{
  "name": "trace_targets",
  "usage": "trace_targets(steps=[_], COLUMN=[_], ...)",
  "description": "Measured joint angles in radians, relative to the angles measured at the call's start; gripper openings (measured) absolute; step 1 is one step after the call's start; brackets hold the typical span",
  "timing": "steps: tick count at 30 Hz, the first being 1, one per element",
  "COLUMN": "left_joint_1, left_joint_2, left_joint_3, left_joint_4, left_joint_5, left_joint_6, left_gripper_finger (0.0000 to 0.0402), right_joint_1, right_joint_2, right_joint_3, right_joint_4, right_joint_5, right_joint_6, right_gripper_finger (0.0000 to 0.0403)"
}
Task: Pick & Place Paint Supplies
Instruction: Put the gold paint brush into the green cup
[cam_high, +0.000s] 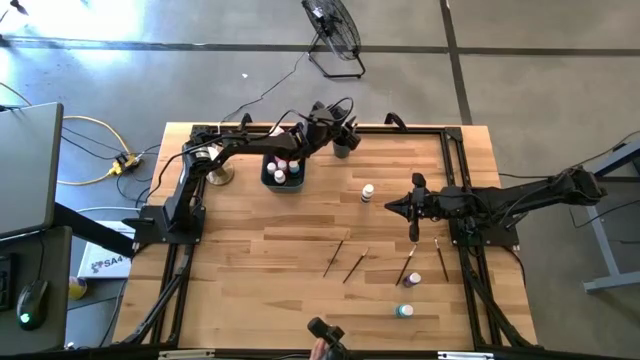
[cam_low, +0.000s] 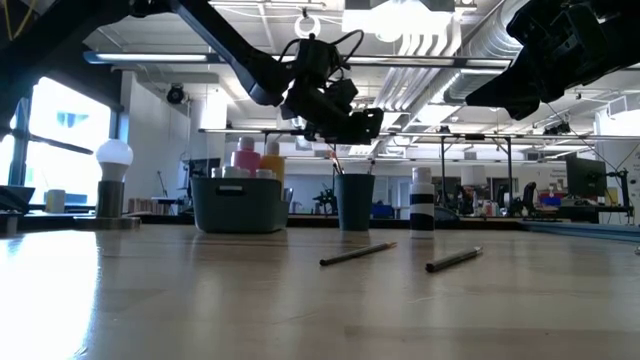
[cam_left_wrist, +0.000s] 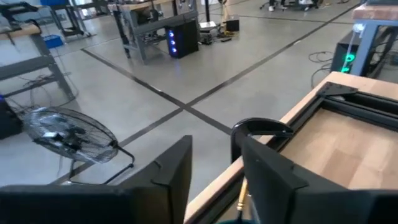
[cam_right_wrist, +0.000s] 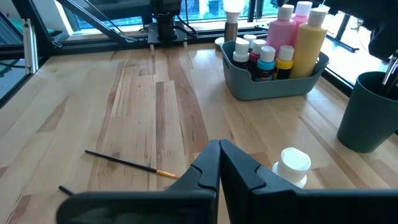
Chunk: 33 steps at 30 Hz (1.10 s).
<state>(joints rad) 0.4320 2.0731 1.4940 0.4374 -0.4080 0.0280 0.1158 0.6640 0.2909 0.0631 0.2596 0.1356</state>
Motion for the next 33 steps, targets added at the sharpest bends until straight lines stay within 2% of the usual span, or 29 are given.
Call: trace_targets(steps=[7,13,16,20,25,33], left_joint_1=[-0.002,-0.024,-0.031,-0.041,-0.067,-0.177], left_joint_2=[-0.077,-0.176,-0.212,-0.233,-0.237,-0.259], left_joint_3=[0.000,0.001,0.002,0.002,0.002,0.000], left_joint_4=[-0.011,-0.164,-0.264,-0.330,-0.359,-0.575], left_joint_5=[-0.018,-0.028,-0.064,-0.077,-0.047,-0.052], left_joint_6=[0.024,0.020,0.020,0.019,0.019,0.028], left_gripper_finger=[0.0154,0.0155,0.0155,0.0155,0.0155,0.0155], right_joint_1=[0.000,0.000,0.000,0.000,0.000,0.000], right_joint_2=[0.000,0.000,0.000,0.000,0.000,0.000], right_joint_3=[0.000,0.000,0.000,0.000,0.000,0.000], right_joint_4=[0.001,0.001,0.001,0.001,0.001,0.001], right_joint_5=[0.000,0.000,-0.001,0.000,0.000,-0.001], right_joint_6=[0.000,0.000,0.000,0.000,0.000,0.000], right_gripper_finger=[0.0002,0.0002,0.0002,0.0002,0.0002,0.0002])
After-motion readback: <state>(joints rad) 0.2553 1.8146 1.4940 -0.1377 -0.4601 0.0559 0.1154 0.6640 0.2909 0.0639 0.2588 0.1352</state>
